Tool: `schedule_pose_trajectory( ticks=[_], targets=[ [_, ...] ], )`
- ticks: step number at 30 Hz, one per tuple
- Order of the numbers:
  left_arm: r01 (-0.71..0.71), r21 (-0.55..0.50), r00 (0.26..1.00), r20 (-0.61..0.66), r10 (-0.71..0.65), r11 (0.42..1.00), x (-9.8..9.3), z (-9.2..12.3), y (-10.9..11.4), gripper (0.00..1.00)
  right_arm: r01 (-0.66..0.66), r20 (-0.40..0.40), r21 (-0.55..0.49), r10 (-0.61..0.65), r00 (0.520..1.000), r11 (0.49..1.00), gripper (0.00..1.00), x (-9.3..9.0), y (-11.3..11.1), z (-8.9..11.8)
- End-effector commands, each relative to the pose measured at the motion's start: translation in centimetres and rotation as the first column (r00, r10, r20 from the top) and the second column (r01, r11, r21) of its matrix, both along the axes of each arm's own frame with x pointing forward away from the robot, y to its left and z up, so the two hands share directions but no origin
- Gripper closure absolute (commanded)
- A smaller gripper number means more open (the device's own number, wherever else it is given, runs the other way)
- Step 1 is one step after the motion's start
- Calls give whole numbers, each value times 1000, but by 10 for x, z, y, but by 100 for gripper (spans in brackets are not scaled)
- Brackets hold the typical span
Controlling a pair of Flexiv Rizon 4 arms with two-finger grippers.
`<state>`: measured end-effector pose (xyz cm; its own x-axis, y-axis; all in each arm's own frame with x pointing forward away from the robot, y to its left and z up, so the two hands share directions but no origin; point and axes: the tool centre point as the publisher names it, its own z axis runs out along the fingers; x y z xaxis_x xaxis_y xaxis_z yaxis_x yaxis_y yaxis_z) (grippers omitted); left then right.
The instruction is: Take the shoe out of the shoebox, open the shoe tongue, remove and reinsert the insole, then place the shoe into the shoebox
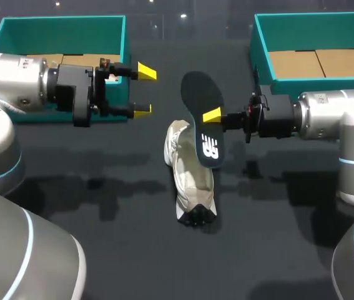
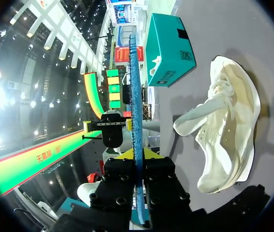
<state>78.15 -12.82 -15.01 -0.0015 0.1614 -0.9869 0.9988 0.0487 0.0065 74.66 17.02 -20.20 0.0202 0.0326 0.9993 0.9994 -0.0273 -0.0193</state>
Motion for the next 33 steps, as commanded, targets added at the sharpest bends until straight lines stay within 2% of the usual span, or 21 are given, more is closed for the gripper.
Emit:
schedule_pose_trajectory(
  ticks=[1,17,21,25,33],
  targets=[
    [-30,3,1000,-8,30,1000,2,-14,-16,0,2,0,-1,-2,1000,1000,100,-1,1,-1],
    [-80,-18,997,1,80,997,11,-42,-66,2,2,0,-1,-2,1000,1000,100,-1,1,-1],
    [-84,-29,996,-4,84,996,12,-45,-75,9,2,0,-1,-2,1000,1000,100,-1,1,-1],
    [-94,-39,996,-8,94,995,14,-47,-82,25,2,0,-1,-2,1000,1000,100,-1,1,-1],
    [-99,-48,995,-2,99,994,16,-50,-95,49,2,0,-1,-2,1000,1000,100,-1,1,-1]
  ],
)
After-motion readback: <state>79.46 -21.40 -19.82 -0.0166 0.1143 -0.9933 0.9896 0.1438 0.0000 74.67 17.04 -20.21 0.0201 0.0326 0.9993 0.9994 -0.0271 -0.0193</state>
